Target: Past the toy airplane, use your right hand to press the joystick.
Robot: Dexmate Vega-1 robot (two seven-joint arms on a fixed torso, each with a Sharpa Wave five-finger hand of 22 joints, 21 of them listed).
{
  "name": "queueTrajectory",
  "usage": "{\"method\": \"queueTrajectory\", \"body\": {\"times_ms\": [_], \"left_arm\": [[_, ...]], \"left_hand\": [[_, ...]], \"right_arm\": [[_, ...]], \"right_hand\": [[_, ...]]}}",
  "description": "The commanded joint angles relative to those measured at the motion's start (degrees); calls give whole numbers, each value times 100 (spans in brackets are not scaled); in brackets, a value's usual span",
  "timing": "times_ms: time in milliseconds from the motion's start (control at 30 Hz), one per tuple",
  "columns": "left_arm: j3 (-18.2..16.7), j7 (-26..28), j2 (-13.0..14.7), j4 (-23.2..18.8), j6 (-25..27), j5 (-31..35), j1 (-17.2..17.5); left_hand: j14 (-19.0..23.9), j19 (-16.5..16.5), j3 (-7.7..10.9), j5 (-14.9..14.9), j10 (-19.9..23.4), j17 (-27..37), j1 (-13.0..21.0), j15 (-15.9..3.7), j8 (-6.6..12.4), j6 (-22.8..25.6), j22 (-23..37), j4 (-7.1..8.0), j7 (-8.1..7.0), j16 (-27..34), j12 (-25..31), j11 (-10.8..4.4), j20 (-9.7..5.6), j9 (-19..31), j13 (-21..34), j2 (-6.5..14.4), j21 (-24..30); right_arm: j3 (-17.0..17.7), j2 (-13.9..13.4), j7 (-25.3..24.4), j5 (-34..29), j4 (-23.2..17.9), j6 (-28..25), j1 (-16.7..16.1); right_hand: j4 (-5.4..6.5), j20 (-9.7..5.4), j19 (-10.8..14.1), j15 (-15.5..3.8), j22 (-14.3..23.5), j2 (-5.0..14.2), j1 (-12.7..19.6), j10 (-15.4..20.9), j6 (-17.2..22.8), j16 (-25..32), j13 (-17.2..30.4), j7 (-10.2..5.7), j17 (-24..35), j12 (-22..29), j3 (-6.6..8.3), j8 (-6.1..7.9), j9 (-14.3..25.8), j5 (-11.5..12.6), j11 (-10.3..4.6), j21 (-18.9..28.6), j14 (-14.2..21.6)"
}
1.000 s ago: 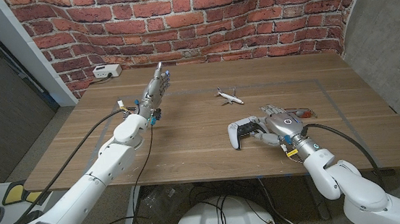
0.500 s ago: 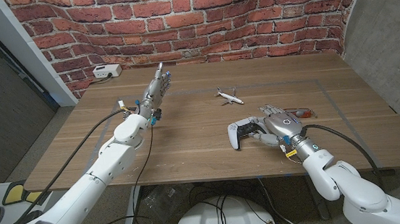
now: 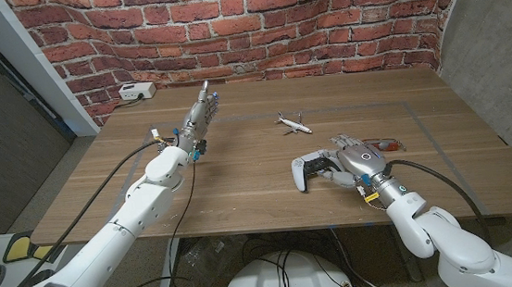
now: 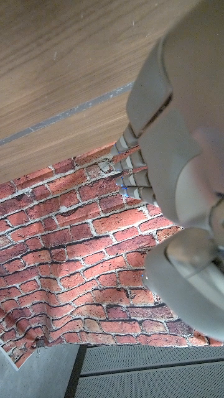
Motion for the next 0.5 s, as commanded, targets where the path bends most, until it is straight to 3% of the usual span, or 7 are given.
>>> {"method": "queueTrajectory", "body": {"times_ms": [33,500], "left_arm": [[-14,-22,25,-3,-10,-10,17],[-33,-24,44,-9,-14,-25,42]], "left_hand": [[27,-2,-49,-15,36,11,18,8,-4,21,20,2,0,-23,6,-5,46,22,9,28,-3],[29,-6,-58,-21,38,11,24,15,-8,24,20,3,-10,-23,1,2,51,23,10,37,-8]], "right_arm": [[-9,21,76,66,28,-7,28],[-33,53,12,125,29,8,6]], "right_hand": [[6,5,47,-12,34,5,46,71,66,58,19,-6,19,25,50,12,17,-29,-5,51,77],[43,-11,114,-107,37,5,62,216,276,76,18,3,27,58,64,76,22,-42,-74,72,205]]}}
